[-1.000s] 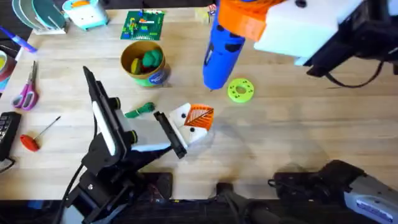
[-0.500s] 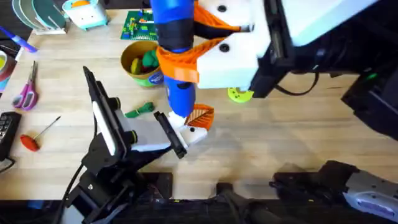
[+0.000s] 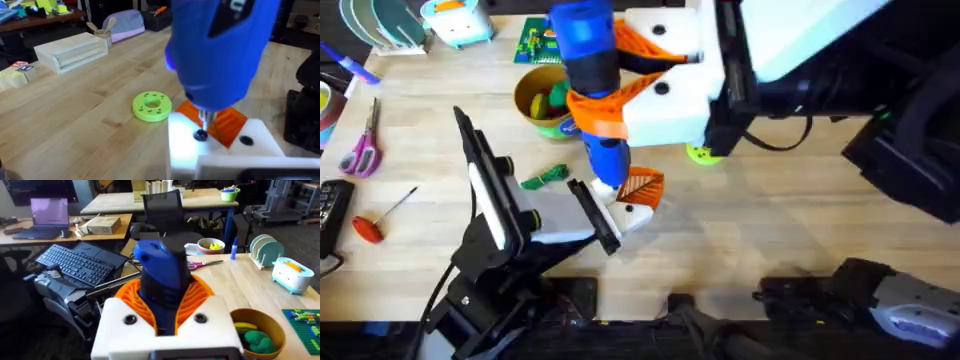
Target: Pick up the gripper from the table and insert it into the empty holder that is missing its gripper. Then pick up a screw, insert it into the mounting hole, and use the screwdriver to tighten it. Finally, clean up the table by picking up the vegetable and placing it into the bucket.
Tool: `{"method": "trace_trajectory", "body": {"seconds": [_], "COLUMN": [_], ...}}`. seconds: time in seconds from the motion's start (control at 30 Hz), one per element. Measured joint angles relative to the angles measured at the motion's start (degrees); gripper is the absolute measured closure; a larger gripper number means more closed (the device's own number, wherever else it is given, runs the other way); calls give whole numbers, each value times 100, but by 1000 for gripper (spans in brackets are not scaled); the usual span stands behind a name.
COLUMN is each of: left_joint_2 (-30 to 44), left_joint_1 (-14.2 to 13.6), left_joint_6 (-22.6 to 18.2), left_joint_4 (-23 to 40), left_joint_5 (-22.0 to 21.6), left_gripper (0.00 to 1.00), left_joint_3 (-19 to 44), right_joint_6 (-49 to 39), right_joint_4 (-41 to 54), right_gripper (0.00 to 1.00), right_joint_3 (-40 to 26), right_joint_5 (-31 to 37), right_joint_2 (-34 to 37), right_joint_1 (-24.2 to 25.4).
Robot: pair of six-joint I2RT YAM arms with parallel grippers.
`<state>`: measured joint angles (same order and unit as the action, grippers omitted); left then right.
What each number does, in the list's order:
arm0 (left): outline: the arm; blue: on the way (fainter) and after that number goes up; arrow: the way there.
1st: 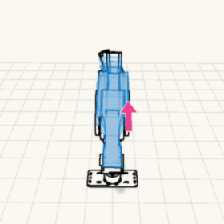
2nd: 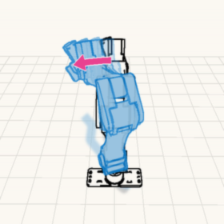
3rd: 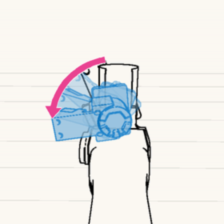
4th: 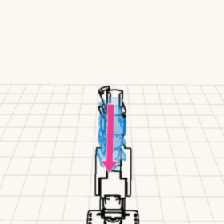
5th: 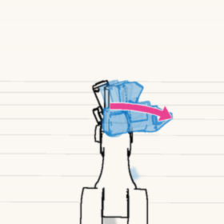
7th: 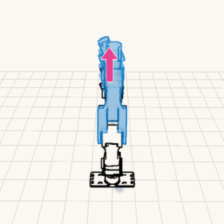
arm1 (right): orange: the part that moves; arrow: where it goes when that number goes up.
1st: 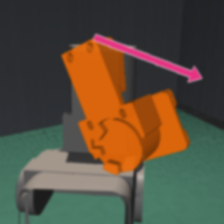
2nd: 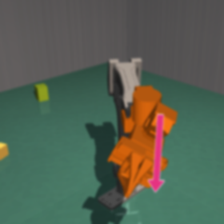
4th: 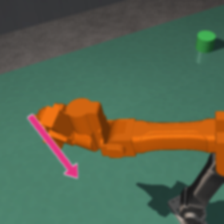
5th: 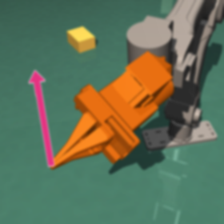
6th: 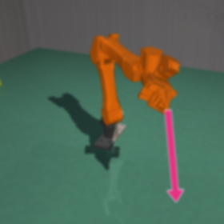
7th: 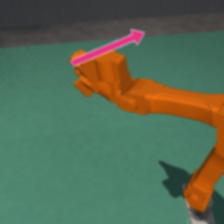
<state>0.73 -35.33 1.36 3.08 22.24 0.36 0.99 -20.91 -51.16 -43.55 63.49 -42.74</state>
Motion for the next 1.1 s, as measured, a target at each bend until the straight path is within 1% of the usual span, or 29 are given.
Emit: {"method": "trace_trajectory", "body": {"seconds": [1.1], "left_joint_2": [0], "left_joint_1": [0], "left_joint_6": [-1], "left_joint_4": [1], "left_joint_5": [0], "left_gripper": [992], "left_joint_3": [0], "right_joint_6": [-17], "right_joint_4": [-17], "right_gripper": [879], "right_joint_3": [0], "right_joint_5": [-26], "right_joint_2": [96], "right_joint_1": [0]}}
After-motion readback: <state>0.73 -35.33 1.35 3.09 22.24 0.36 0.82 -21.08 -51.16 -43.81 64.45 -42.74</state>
